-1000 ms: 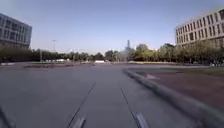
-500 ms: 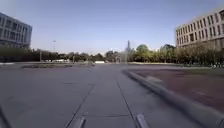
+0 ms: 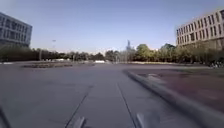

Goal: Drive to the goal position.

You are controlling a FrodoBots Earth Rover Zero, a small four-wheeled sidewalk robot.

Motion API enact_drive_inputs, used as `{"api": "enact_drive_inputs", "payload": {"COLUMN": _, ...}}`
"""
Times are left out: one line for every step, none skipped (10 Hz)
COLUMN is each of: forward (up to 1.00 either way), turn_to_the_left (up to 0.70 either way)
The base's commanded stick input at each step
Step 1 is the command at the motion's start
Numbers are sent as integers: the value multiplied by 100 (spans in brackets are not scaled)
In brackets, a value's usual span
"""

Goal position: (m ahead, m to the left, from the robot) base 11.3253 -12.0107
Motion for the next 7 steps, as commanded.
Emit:
{"api": "enact_drive_inputs", "payload": {"forward": 60, "turn_to_the_left": 15}}
{"api": "enact_drive_inputs", "payload": {"forward": 60, "turn_to_the_left": 9}}
{"api": "enact_drive_inputs", "payload": {"forward": 60, "turn_to_the_left": 1}}
{"api": "enact_drive_inputs", "payload": {"forward": 60, "turn_to_the_left": 1}}
{"api": "enact_drive_inputs", "payload": {"forward": 60, "turn_to_the_left": 0}}
{"api": "enact_drive_inputs", "payload": {"forward": 60, "turn_to_the_left": 0}}
{"api": "enact_drive_inputs", "payload": {"forward": 60, "turn_to_the_left": 1}}
